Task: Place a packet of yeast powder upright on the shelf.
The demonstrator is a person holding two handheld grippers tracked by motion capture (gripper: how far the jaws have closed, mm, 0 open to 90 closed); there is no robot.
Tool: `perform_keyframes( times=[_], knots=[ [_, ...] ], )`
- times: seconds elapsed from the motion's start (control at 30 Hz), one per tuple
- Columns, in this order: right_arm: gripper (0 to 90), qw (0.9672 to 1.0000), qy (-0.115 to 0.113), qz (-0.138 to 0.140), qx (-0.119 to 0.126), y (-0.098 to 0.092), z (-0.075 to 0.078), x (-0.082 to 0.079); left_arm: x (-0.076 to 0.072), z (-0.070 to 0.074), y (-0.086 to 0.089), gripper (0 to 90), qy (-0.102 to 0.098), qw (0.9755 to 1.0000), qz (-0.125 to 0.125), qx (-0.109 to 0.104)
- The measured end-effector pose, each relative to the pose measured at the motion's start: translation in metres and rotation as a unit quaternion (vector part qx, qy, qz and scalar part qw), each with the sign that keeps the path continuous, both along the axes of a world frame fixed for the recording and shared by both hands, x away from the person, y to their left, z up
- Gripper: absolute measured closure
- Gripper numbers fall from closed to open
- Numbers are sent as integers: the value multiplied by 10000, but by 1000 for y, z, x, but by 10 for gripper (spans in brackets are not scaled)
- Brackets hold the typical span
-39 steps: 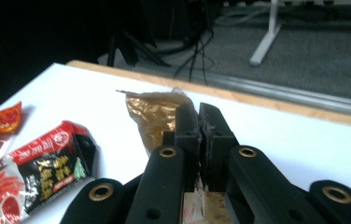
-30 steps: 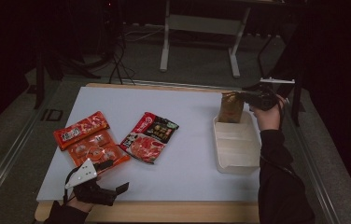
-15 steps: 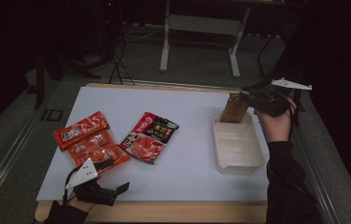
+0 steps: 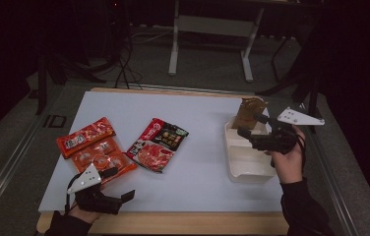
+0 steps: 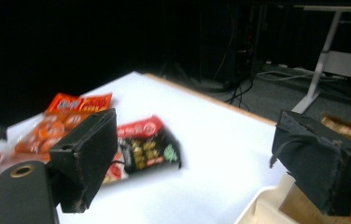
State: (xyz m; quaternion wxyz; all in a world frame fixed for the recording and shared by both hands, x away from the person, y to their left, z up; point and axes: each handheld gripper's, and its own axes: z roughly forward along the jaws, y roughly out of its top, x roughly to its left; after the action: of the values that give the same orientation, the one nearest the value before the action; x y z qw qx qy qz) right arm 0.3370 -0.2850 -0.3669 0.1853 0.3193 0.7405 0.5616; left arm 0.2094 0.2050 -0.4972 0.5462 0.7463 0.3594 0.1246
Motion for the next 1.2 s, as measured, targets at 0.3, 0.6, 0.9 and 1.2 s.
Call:
perform_keyframes(
  times=[0.3,0.6,0.9,1.2],
  knots=[
    [156,9998,183,21,88,-8,-20,-24,3,5,-1,20,65,9998,-173,8],
    [156,9998,24,32,170,-11,-23,-43,9,6,0,33,-22,9998,-172,-72],
    [157,9996,-37,125,259,-4,-35,-60,29,19,-1,33,-102,9996,-266,-48],
    [156,9994,-3,241,256,4,-52,-68,54,30,3,34,-56,9996,-244,109]
  ],
)
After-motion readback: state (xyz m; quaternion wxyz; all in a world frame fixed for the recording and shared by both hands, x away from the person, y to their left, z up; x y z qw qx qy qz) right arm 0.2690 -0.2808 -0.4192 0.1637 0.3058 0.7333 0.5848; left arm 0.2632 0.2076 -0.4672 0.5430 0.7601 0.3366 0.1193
